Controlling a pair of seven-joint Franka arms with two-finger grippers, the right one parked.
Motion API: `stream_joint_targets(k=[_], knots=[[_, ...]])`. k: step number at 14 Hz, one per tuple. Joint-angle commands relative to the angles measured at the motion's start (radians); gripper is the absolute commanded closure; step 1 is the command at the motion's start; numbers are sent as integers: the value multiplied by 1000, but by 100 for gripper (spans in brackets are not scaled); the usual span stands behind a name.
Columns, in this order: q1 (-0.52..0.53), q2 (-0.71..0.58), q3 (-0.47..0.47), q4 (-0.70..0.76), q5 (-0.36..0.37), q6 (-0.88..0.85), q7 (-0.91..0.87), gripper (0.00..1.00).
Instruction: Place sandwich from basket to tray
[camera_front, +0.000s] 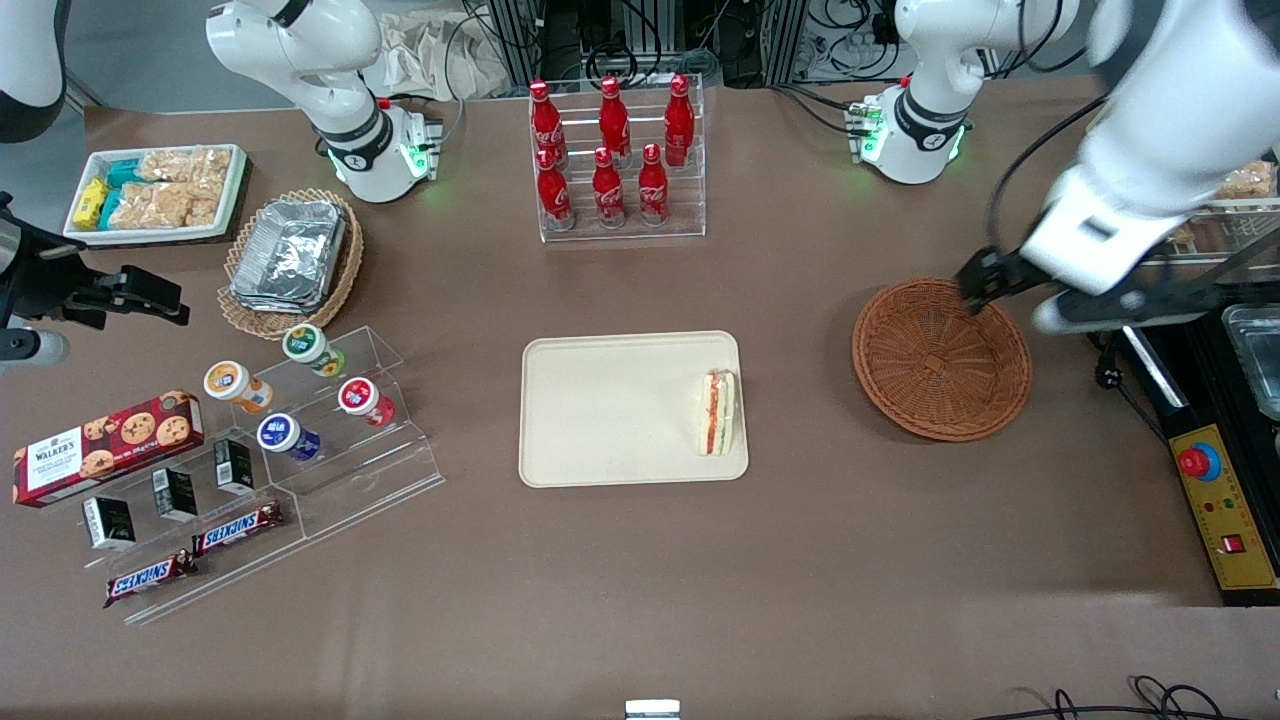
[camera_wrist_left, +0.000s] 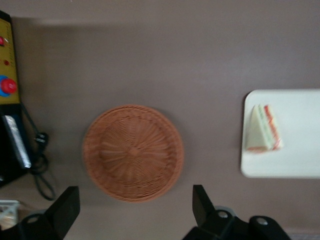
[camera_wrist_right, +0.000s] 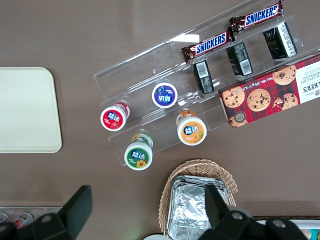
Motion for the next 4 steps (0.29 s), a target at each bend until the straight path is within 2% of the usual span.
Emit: stream_joint_targets(k=[1, 4], knots=[[-20, -113, 90, -97, -27, -47, 253, 0], [-19, -82, 86, -40, 5, -69, 261, 0]])
